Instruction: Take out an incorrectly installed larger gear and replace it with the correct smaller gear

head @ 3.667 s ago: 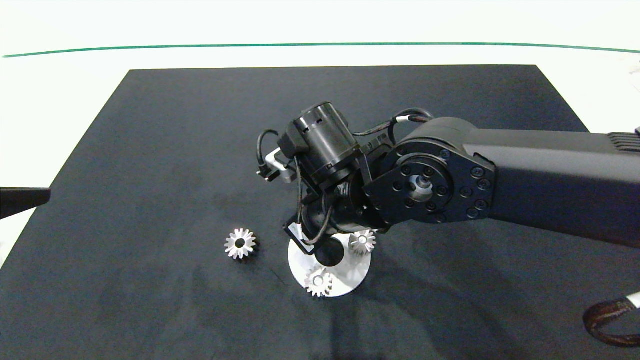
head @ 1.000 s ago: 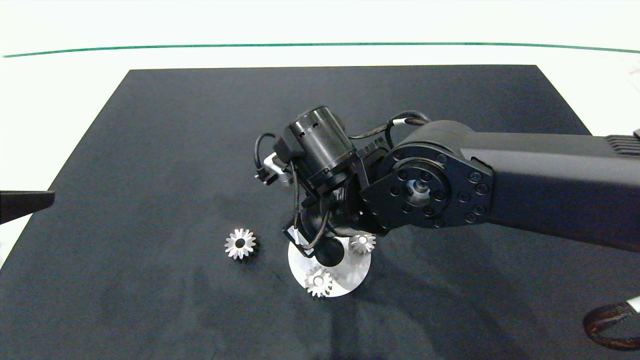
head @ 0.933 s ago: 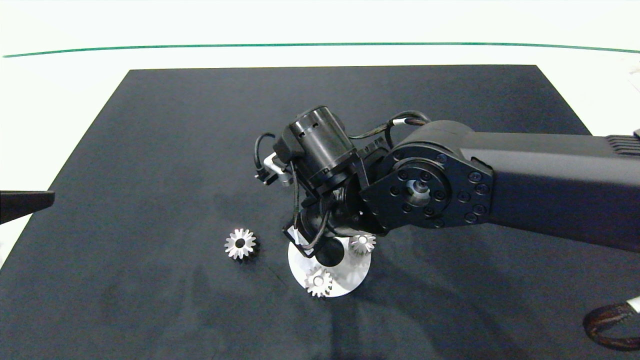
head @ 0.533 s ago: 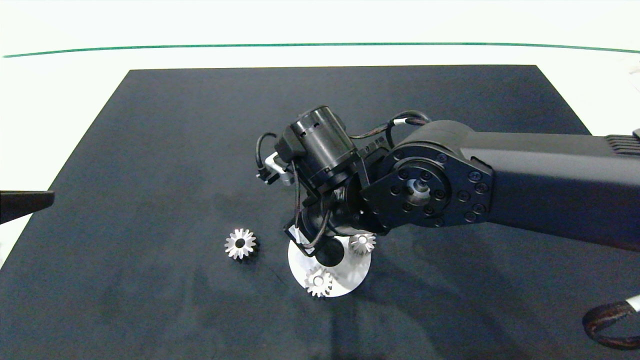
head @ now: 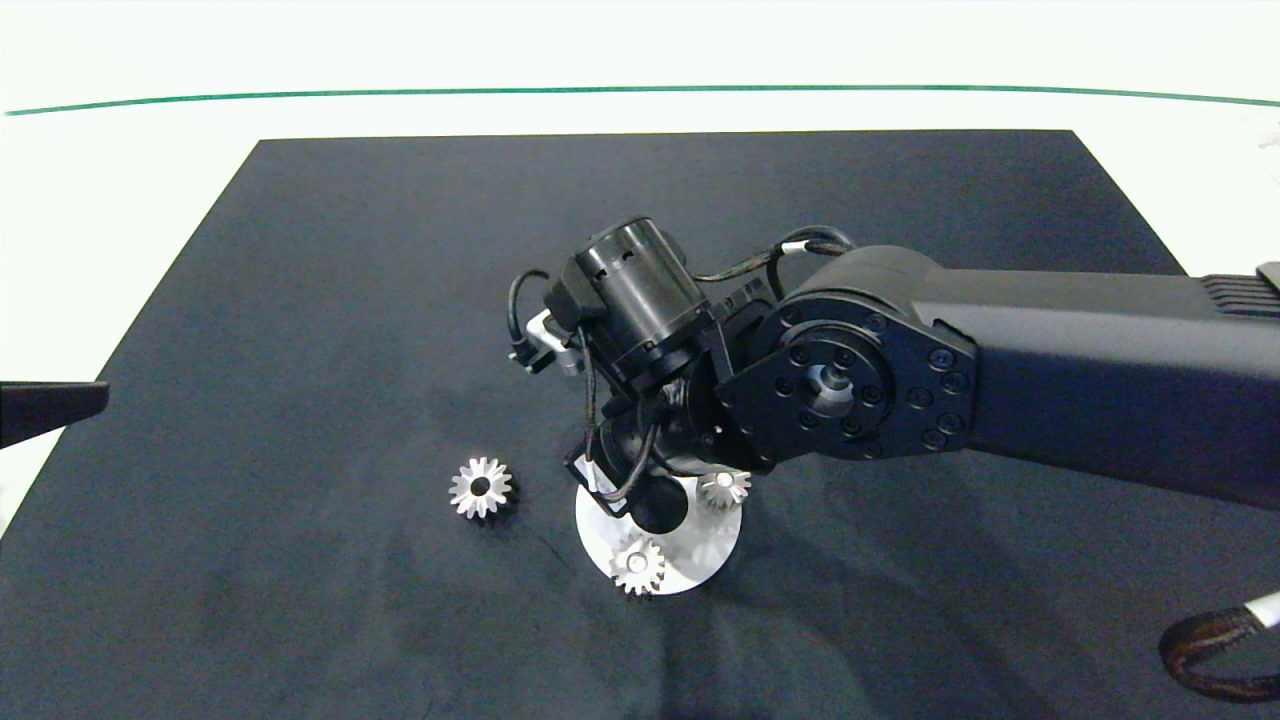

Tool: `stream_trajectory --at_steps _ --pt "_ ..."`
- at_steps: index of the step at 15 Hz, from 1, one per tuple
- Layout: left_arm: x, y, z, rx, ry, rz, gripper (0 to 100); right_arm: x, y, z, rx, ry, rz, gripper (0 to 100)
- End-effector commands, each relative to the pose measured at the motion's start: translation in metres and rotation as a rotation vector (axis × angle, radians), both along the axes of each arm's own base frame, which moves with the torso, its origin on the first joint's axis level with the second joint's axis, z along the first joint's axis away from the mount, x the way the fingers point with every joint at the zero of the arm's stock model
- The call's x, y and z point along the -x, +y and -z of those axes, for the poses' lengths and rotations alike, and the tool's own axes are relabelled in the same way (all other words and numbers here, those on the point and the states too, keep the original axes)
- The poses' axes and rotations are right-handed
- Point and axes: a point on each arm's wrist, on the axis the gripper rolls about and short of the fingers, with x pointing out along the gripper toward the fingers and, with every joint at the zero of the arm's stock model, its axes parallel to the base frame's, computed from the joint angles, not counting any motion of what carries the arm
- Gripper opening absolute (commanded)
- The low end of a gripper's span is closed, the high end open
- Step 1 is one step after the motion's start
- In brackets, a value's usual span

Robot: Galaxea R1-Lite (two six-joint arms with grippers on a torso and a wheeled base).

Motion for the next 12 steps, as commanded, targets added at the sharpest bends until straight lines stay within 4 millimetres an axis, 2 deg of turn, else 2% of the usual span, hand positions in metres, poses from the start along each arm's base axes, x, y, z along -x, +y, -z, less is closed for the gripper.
stream_trajectory --at_steps 1,12 --pt "0.0002 0.0000 0.0003 -0.002 0.003 -0.001 100 -0.0008 0.0016 0.0043 0.012 0.007 -0.001 22" --pt "0.0002 0.0001 0.0003 -0.002 0.003 -0.002 100 -0.0014 0.0011 0.0043 0.015 0.003 0.006 22"
